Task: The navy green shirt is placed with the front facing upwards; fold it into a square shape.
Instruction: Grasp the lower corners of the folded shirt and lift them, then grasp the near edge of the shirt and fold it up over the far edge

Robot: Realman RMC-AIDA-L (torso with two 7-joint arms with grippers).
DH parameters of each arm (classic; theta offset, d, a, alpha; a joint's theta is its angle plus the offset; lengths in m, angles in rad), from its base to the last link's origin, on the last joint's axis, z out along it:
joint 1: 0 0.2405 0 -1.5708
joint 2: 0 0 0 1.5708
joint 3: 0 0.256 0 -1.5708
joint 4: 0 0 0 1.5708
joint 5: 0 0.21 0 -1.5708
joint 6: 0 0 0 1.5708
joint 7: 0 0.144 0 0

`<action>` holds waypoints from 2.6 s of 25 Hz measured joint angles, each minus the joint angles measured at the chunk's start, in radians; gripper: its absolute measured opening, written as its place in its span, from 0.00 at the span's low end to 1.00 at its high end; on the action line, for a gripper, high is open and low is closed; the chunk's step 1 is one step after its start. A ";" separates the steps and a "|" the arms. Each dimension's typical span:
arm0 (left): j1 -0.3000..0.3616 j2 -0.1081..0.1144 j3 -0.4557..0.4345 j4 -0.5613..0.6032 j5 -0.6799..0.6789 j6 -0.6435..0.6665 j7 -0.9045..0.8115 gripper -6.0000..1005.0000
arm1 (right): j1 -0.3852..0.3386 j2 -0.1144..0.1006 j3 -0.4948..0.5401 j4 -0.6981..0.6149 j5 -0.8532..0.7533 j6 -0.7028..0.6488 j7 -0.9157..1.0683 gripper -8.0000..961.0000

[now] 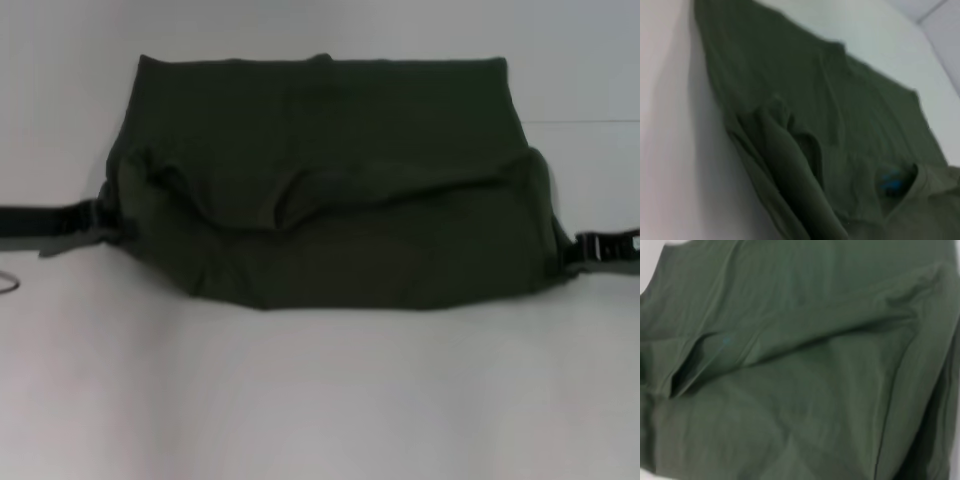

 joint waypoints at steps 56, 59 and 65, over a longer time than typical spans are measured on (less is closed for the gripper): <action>-0.248 -0.001 -0.005 -0.164 0.280 -0.543 -0.156 0.06 | 0.099 0.081 0.034 0.093 0.202 0.676 -0.062 0.06; -0.263 -0.002 -0.005 -0.171 0.283 -0.560 -0.156 0.06 | 0.110 0.083 0.030 0.095 0.200 0.693 -0.066 0.06; -0.283 -0.004 -0.005 -0.186 0.287 -0.594 -0.162 0.06 | 0.136 0.080 -0.006 0.139 0.199 0.750 -0.067 0.06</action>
